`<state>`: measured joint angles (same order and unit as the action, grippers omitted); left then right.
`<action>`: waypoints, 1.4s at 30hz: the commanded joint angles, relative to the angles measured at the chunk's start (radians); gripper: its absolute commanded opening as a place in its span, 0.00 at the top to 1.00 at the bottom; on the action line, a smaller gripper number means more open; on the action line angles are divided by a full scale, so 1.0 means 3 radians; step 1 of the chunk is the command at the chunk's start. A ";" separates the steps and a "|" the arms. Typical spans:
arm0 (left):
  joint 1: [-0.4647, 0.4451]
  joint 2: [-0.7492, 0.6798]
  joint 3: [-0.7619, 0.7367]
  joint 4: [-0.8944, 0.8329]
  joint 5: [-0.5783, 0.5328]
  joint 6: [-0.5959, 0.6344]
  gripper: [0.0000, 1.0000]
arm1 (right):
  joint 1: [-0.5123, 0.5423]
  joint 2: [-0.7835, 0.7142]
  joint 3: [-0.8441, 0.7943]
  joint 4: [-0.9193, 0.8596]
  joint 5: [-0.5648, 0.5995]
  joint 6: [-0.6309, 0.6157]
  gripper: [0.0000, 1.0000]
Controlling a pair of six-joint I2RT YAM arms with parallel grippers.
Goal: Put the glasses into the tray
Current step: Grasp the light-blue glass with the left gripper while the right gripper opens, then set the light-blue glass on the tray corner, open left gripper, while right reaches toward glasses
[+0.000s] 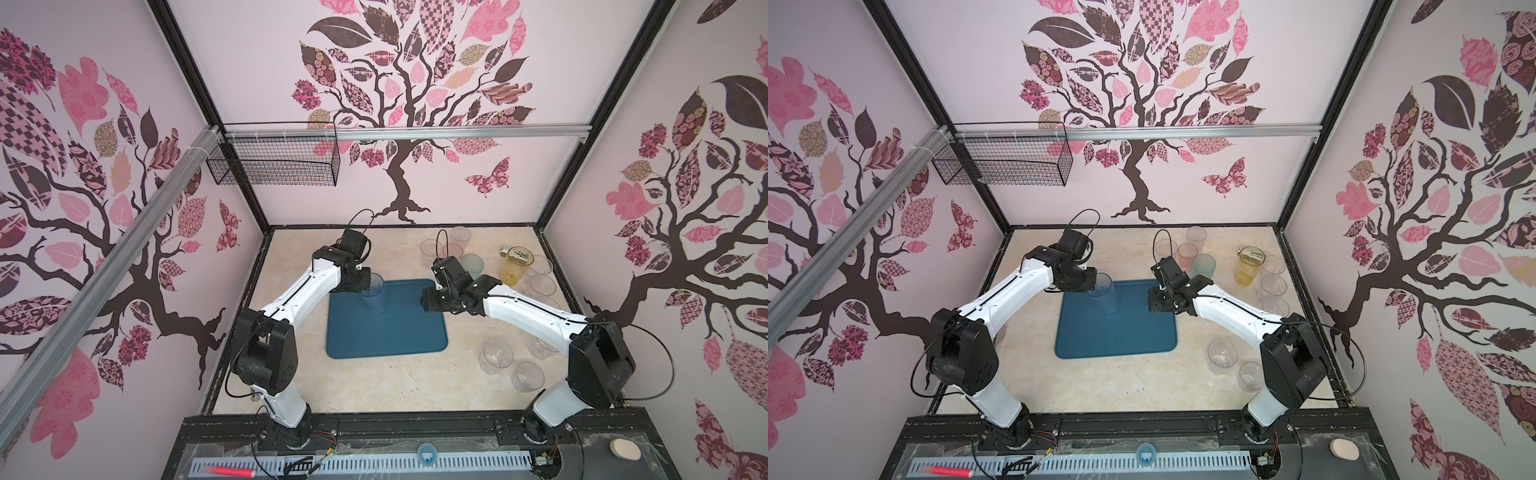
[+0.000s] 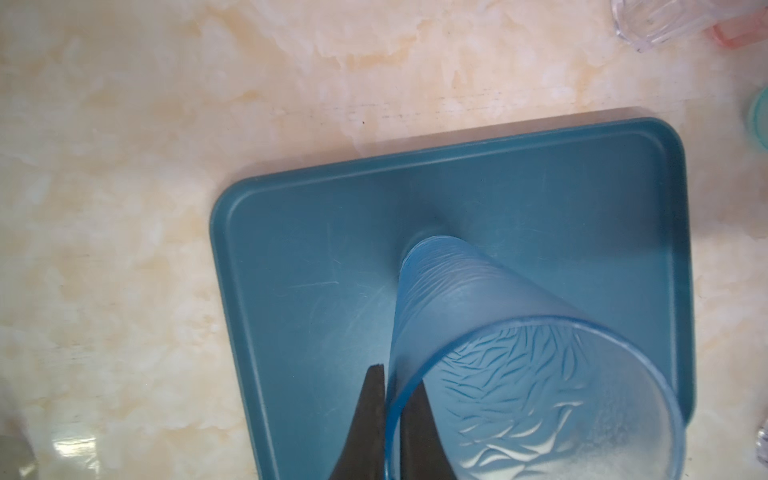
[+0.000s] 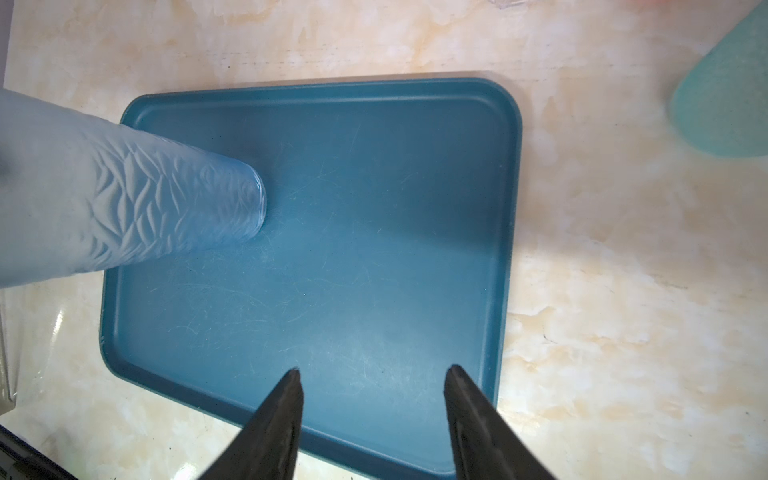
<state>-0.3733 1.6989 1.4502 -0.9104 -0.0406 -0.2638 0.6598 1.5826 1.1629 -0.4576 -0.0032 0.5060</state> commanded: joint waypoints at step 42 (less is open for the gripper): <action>0.0806 0.0449 0.0782 -0.0502 -0.0112 0.0385 0.80 | 0.0005 -0.0060 -0.0002 -0.0009 -0.0021 0.0044 0.42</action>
<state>-0.1322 1.8374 1.6352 -1.0573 -0.0807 -0.1478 0.6598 1.5822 1.1450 -0.4381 -0.0135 0.5186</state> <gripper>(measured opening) 0.192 0.583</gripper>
